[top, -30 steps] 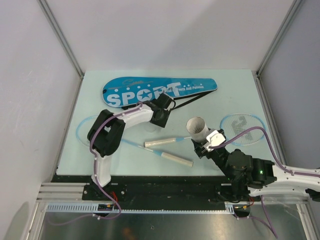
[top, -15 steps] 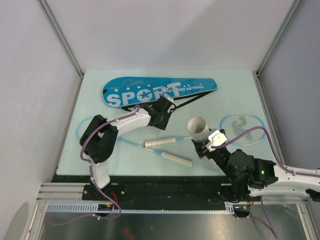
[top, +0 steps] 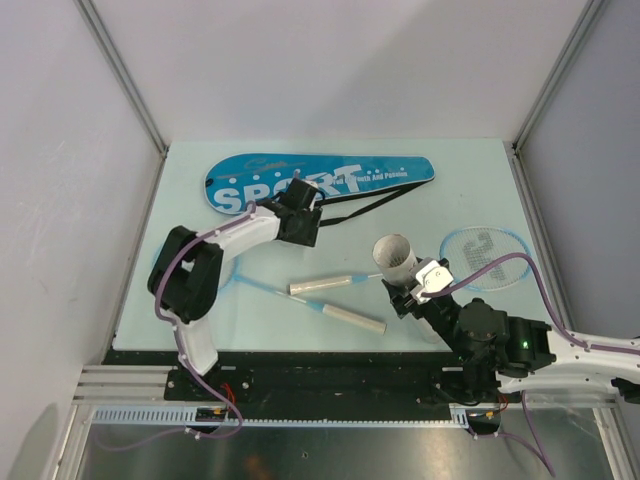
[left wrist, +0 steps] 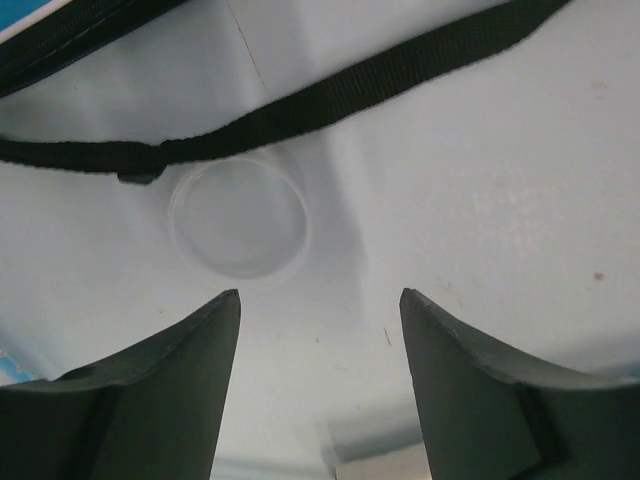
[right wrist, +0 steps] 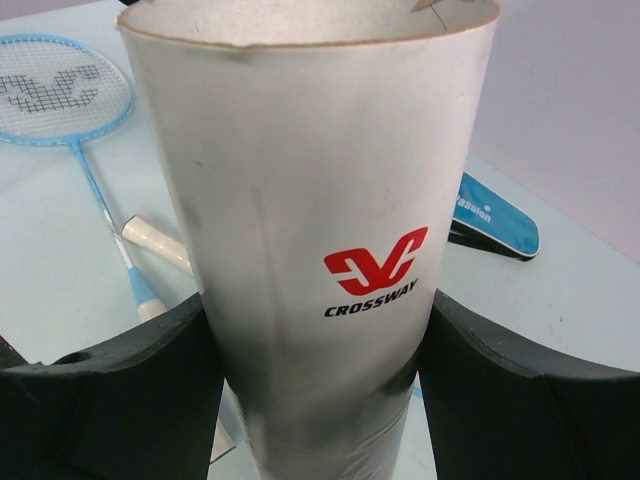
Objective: Pack up the badminton gear
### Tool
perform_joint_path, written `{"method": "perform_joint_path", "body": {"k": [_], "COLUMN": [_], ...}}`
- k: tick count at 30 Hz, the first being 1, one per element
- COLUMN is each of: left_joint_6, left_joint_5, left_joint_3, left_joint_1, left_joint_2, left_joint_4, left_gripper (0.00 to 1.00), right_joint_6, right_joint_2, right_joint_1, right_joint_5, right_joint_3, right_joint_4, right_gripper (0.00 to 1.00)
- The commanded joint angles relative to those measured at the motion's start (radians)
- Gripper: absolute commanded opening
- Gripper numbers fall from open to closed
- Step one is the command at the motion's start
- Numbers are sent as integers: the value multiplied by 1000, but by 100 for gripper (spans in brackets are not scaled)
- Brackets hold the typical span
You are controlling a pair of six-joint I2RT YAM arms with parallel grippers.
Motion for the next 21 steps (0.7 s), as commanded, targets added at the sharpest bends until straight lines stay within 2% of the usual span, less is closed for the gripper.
{"method": "perform_joint_path", "body": {"k": [1, 5, 12, 17, 18, 21], "left_joint_6": [-5, -10, -10, -16, -16, -25], "left_joint_5": [34, 41, 1, 37, 40, 64], "left_joint_3": [59, 72, 81, 84, 84, 79], "left_joint_1": [25, 28, 31, 42, 45, 53], "left_joint_2": [60, 101, 162, 182, 185, 190], "left_joint_4": [27, 25, 25, 24, 24, 18], "left_gripper": [67, 54, 52, 37, 29, 14], "right_joint_6": [50, 59, 62, 75, 76, 70], "right_joint_2": [-9, -21, -19, -16, -15, -7], "right_joint_1": [7, 10, 10, 12, 12, 12], "right_joint_5": [-4, -4, -10, -11, -10, -10], "right_joint_3": [7, 7, 7, 7, 7, 6], "right_joint_4": [6, -2, 2, -3, -3, -2], "right_gripper": [11, 11, 11, 11, 10, 10]}}
